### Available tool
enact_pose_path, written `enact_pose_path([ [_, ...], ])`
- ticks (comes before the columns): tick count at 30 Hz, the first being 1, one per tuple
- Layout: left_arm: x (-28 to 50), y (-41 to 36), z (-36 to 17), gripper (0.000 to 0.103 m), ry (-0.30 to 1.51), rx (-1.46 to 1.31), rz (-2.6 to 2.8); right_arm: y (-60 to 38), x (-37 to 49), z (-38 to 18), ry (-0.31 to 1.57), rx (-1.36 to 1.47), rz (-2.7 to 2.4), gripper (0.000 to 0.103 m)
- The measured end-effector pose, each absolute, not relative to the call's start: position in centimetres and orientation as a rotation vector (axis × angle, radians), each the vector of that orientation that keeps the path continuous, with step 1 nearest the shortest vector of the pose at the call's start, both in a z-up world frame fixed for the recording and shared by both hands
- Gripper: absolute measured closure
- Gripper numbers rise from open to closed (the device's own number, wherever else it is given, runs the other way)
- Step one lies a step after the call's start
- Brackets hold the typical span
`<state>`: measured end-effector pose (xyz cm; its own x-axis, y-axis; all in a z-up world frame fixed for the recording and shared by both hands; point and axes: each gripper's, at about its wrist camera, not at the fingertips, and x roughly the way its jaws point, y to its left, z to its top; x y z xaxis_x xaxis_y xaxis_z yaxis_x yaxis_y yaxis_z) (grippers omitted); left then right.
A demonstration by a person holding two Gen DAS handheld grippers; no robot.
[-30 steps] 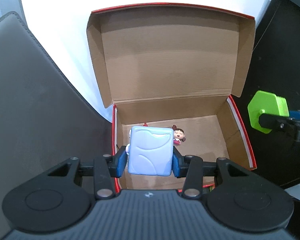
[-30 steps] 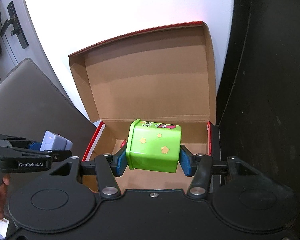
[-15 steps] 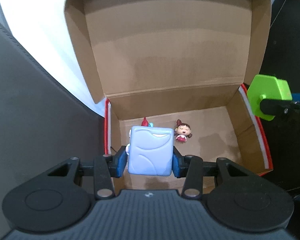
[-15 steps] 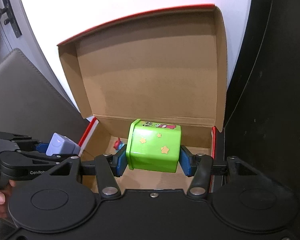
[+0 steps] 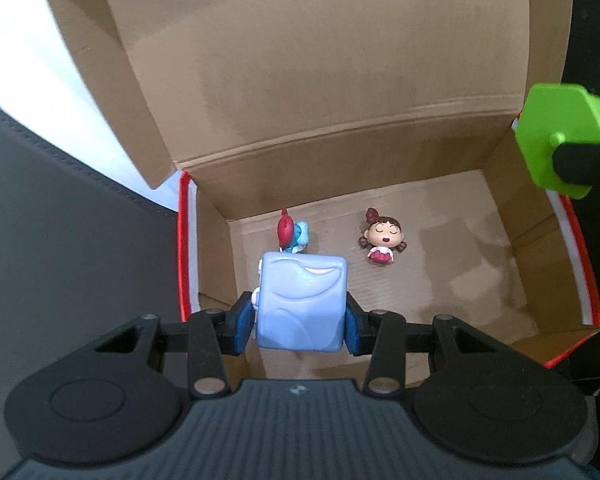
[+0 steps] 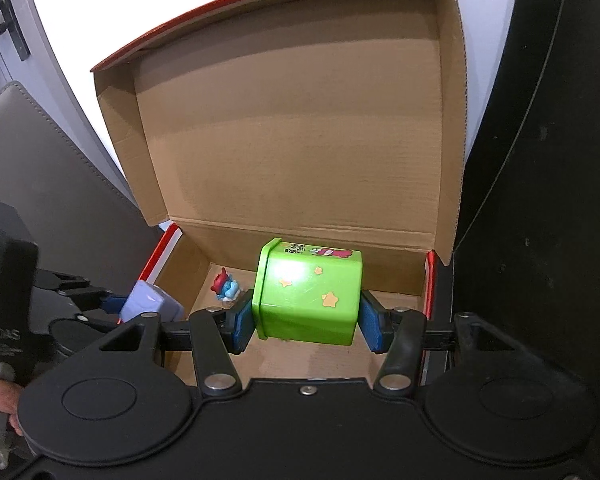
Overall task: Organize objects
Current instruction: 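Carry the lavender cube into the shoebox with the left tool while the right tool carries the green cube in, then open the left gripper releasing the lavender cube while the right gripper releases the green cube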
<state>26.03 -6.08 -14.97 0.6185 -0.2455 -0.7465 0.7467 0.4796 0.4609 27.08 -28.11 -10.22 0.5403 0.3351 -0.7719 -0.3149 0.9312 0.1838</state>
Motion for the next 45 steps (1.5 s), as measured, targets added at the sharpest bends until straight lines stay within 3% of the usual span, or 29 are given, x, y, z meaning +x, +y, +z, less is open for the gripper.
enact_pose_path([
  [30, 30.5, -9.5, -23.4, 0.059, 0.668, 1.180, -0.622, -28.2, 28.4, -14.6, 0.961, 0.063, 0.334, 0.051],
  [45, 30.7, -7.3, -20.3, 0.053, 0.623, 1.121, -0.612, -25.9, 30.0, -17.3, 0.966, -0.030, 0.307, 0.051],
])
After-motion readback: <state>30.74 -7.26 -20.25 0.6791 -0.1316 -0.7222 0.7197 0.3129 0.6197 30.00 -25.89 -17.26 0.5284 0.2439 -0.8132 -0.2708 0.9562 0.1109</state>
